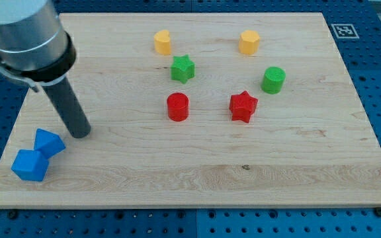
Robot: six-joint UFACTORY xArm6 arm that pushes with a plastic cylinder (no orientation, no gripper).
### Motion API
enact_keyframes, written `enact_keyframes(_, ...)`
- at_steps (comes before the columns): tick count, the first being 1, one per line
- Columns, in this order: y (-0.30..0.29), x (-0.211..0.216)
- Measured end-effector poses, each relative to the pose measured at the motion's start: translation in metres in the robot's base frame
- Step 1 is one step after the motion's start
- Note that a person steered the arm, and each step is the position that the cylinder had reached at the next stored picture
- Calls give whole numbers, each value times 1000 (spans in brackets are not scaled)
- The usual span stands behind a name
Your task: Put your hand diagonally top left to the red circle
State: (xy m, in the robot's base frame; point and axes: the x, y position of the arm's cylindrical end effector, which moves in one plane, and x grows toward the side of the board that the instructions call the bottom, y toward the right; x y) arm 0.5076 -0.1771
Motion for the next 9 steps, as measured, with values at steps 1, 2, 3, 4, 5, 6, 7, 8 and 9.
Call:
enact_keyframes(1, 16, -14)
enact_keyframes(2, 36, -31)
enact_keyframes(3, 38, -31)
enact_keyframes(4, 55, -33)
enact_keyframes(5, 60, -34)
enact_keyframes(6, 60, -34)
enact_keyframes(7, 66, -41)
enact_keyframes(8, 75, -60)
enact_keyframes(9, 78, -64)
